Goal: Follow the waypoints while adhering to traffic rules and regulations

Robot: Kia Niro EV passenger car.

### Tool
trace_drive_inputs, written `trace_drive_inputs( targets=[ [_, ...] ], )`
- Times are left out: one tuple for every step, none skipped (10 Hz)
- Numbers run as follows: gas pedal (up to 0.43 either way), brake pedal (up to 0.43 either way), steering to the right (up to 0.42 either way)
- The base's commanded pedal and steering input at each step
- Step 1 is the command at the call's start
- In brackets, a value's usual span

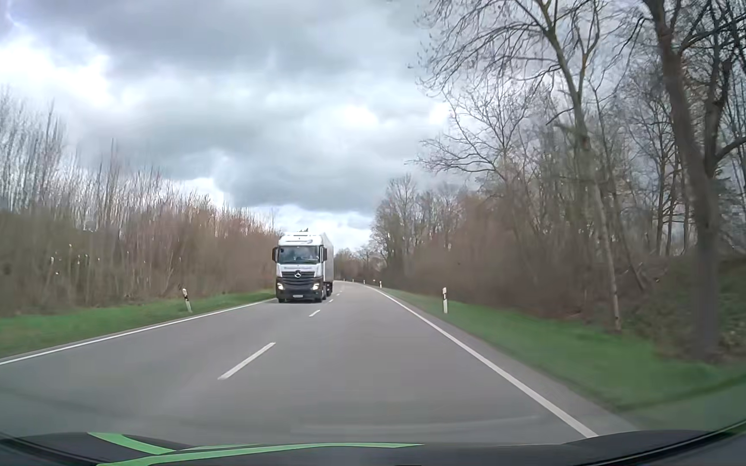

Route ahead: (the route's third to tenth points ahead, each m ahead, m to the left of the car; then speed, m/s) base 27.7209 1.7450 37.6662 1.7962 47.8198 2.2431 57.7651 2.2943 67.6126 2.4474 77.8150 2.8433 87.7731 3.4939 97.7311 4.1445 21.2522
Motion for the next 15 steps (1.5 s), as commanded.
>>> trace_drive_inputs(
  targets=[
    [0.189,0.0,0.0],
    [0.189,0.0,0.0],
    [0.189,0.0,0.0],
    [0.189,0.0,0.0],
    [0.189,0.0,0.0],
    [0.189,0.0,0.0],
    [0.189,0.0,0.0],
    [0.189,0.0,0.0],
    [0.189,0.0,-0.001],
    [0.189,0.0,-0.001],
    [0.189,0.0,-0.001],
    [0.189,0.0,-0.001],
    [0.189,0.0,-0.001],
    [0.189,0.0,-0.001],
    [0.189,0.0,-0.002]
  ],
)
